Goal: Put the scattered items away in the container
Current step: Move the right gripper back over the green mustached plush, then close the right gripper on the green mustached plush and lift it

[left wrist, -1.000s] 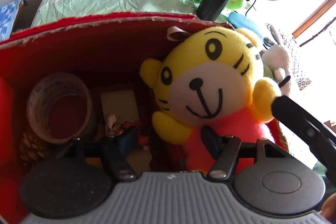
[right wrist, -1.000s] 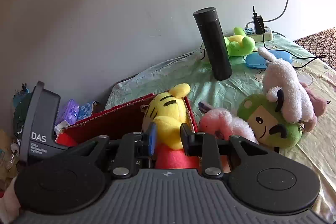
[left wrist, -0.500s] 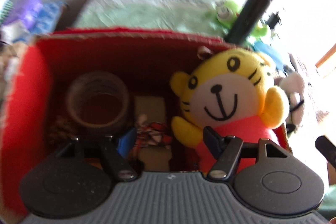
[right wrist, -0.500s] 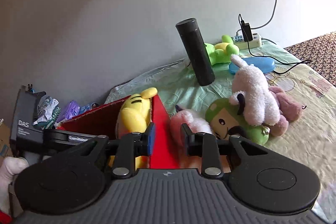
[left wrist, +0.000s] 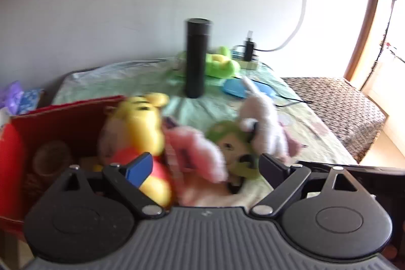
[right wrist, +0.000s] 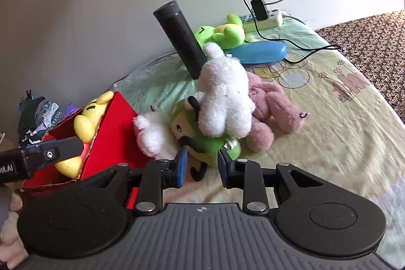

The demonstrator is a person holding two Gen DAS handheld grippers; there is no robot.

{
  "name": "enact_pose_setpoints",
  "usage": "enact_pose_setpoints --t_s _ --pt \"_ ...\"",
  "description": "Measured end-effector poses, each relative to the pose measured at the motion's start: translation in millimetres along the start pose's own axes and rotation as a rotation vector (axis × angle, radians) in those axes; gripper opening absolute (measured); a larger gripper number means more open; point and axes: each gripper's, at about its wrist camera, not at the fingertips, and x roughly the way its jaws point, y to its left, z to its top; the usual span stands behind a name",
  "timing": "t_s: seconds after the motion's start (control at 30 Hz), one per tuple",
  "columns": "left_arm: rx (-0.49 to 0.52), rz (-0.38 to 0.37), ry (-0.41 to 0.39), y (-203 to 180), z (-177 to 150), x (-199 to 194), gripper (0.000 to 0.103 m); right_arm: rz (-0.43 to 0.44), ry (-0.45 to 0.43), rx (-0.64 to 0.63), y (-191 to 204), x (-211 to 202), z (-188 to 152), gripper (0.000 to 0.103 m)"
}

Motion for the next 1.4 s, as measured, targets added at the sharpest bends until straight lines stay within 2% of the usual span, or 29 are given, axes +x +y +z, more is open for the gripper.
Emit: enact_pose_setpoints --t_s 0.1,0.13,0.23,0.3,0.37,0.5,0.7,0.77,0.87,1.0,1.1,1.13,1.23,1.4 --pt "0.014 -0.042 0.019 -33 0 22 0.075 0.014 0.02 0.058 -26 -4 10 0.031" --pt "0.017 -0.054 0.028 -42 1 29 0.075 0.028 0.028 0.076 -33 -5 15 0.036" --pt "0.028 -0.086 0.063 -63 -2 50 0.075 0.059 0.05 0.081 -45 -4 30 0.037" --pt "0.04 -0.08 0.078 -73 -5 62 0.075 0.07 0.06 0.071 -52 1 42 0.039" --pt "0.038 -0.062 0.092 -77 -6 75 0.075 0.085 0.086 0.079 -57 9 51 0.044" --pt "0.024 -0.046 0.135 -76 -13 92 0.075 0.171 0.153 0.139 -61 24 60 0.044" --pt "0.002 -0.015 0.188 -70 -24 113 0.075 0.291 0.272 0.113 -48 57 55 0.041" --pt "-0.003 -0.013 0.189 -69 -22 116 0.075 0.272 0.289 0.116 -49 69 54 0.036" --pt "0.017 -0.015 0.188 -72 -22 122 0.075 0.219 0.251 0.139 -59 78 59 0.036" --pt "0.013 -0.035 0.206 -76 -21 137 0.076 0.249 0.265 0.163 -69 91 66 0.036" --pt "0.008 -0.019 0.228 -76 -22 152 0.077 0.254 0.269 0.159 -70 99 64 0.037" --pt "0.005 -0.013 0.237 -75 -22 156 0.077 0.262 0.272 0.164 -71 100 63 0.039" --pt "-0.014 -0.009 0.258 -71 -23 166 0.077 0.297 0.291 0.151 -70 104 60 0.058" --pt "-0.028 0.009 0.266 -66 -23 175 0.077 0.325 0.298 0.124 -64 110 60 0.073"
